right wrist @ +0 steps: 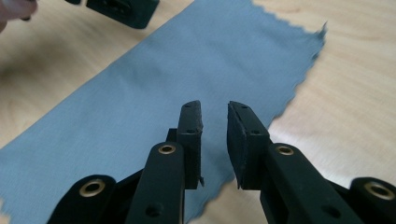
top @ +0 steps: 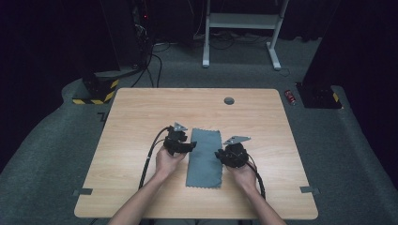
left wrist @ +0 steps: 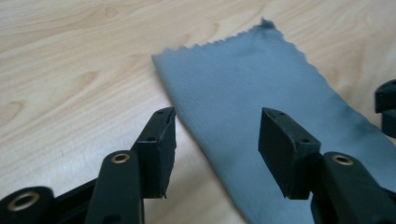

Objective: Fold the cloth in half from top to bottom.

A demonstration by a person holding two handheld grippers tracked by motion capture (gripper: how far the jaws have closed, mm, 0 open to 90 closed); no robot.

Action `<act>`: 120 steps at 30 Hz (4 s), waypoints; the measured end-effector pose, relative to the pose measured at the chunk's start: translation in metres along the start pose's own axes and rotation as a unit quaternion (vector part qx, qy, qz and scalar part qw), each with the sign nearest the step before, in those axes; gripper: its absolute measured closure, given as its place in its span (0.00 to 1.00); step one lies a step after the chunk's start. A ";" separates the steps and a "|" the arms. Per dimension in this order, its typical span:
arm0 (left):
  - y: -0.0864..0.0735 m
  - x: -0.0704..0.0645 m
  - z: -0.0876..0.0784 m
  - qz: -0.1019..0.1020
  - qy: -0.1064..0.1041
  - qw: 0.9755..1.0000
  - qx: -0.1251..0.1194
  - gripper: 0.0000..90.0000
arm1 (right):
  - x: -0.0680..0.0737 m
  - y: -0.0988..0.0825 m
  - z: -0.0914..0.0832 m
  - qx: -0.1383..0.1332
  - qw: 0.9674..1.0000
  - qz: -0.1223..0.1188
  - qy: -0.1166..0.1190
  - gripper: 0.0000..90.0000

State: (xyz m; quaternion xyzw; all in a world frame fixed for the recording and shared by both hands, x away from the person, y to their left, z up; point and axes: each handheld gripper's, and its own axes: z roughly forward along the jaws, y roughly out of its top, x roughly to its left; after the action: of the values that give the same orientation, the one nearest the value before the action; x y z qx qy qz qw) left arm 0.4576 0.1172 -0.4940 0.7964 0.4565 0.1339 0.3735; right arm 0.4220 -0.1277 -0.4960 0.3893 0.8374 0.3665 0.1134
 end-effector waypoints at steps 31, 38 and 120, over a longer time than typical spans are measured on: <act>0.032 0.017 0.056 0.009 0.063 0.997 0.036 0.62 | -0.055 0.047 0.055 0.007 0.994 0.077 -0.077 0.77; 0.033 0.015 0.056 0.022 0.053 0.998 0.039 0.73 | -0.055 0.055 0.067 0.032 0.993 0.071 -0.087 0.80; 0.002 -0.002 0.001 0.031 -0.063 0.997 0.019 0.98 | -0.024 0.033 0.017 -0.002 1.000 0.009 -0.020 0.99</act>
State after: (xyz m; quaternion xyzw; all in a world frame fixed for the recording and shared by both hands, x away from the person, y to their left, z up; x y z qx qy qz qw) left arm 0.4583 0.1140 -0.4929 0.8239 0.4097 0.0866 0.3819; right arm 0.4647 -0.1223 -0.4869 0.4039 0.8305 0.3616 0.1279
